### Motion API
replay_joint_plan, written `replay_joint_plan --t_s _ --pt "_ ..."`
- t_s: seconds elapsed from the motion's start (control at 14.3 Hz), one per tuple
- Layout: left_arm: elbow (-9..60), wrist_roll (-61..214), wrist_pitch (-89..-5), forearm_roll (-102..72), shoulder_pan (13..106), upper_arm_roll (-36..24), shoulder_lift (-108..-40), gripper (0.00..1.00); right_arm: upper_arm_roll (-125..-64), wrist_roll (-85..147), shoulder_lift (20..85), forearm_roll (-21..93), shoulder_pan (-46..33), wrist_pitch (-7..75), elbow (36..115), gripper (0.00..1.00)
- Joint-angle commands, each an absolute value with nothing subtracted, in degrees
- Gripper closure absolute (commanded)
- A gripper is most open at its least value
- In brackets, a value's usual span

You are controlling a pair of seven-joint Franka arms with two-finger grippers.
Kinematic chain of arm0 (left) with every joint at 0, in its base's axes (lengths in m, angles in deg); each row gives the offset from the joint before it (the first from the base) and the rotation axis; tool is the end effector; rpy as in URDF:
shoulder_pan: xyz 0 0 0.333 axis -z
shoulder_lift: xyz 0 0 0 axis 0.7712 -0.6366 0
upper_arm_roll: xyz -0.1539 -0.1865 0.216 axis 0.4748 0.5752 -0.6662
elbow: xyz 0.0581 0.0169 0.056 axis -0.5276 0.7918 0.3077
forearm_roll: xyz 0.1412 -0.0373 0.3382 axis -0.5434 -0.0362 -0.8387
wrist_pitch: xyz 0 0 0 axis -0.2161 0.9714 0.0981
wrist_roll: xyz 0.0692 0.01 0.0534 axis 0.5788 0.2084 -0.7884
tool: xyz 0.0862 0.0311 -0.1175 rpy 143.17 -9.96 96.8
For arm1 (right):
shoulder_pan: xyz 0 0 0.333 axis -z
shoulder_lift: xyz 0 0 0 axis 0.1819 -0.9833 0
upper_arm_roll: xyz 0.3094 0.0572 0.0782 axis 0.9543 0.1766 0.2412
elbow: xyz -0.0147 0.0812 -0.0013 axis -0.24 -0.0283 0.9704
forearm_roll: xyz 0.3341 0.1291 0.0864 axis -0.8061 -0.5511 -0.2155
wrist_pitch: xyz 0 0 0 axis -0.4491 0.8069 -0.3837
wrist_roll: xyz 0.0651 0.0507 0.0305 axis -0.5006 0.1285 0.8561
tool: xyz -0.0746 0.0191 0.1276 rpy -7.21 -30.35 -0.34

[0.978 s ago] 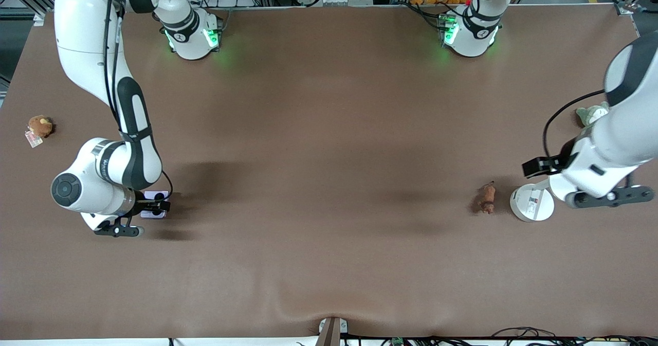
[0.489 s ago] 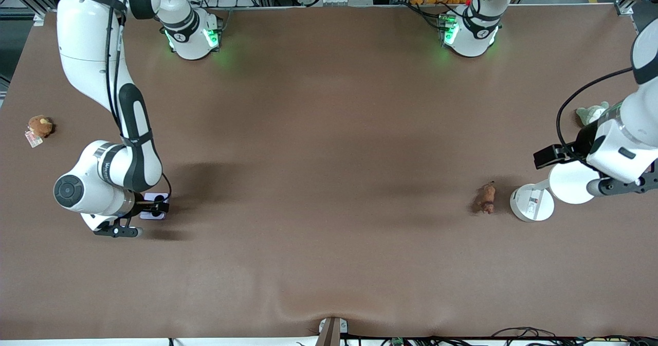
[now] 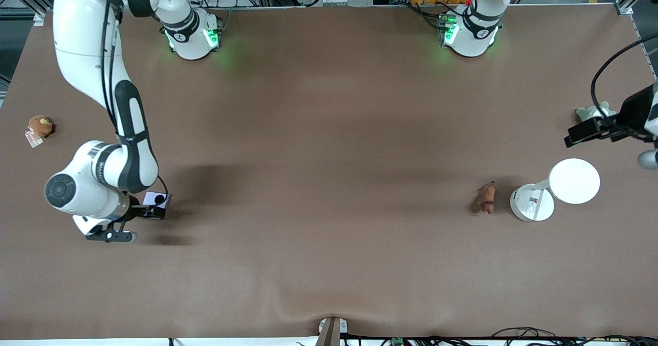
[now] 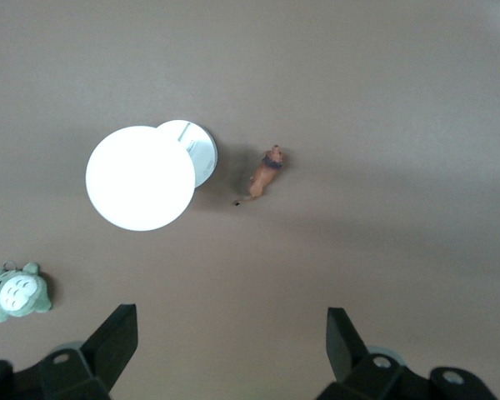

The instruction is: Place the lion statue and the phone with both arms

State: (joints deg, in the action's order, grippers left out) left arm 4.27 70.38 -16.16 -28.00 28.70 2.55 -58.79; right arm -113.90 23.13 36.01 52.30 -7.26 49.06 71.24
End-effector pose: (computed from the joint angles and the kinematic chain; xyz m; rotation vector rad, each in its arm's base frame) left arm 0.5753 -0.0160 0.5856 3.1234 0.2152 -0.0336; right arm 0.6711 -0.0331 0.2133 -3.1380 0.0786 -0.0170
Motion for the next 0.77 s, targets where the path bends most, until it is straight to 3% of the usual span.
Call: replay_joint_plan --t_s 0.0,0.14,0.28,0.49,0.7 --pt "10.6 72.6 -16.2 -24.6 38.8 -10.0 -52.3 0.0 -114.7 22.1 44.1 52.0 -7.1 40.7 72.0 0.0" --pt "14.4 72.8 -16.2 -23.2 44.5 -16.9 -49.0 0.0 -114.8 22.1 50.0 52.1 -6.0 32.0 70.8 0.0" --pt "19.5 72.8 -16.2 -23.2 48.1 -19.6 -44.6 0.0 -113.1 22.1 54.5 53.7 -2.7 25.1 68.1 0.0" --pt "29.1 73.0 -19.2 -23.2 49.4 -20.6 -36.9 0.0 -103.4 22.8 61.3 65.0 4.1 18.8 66.5 0.0" --pt "30.1 73.1 -19.3 -23.2 49.7 -20.1 -35.7 0.0 -92.5 26.0 68.2 71.2 11.8 15.1 66.5 0.0"
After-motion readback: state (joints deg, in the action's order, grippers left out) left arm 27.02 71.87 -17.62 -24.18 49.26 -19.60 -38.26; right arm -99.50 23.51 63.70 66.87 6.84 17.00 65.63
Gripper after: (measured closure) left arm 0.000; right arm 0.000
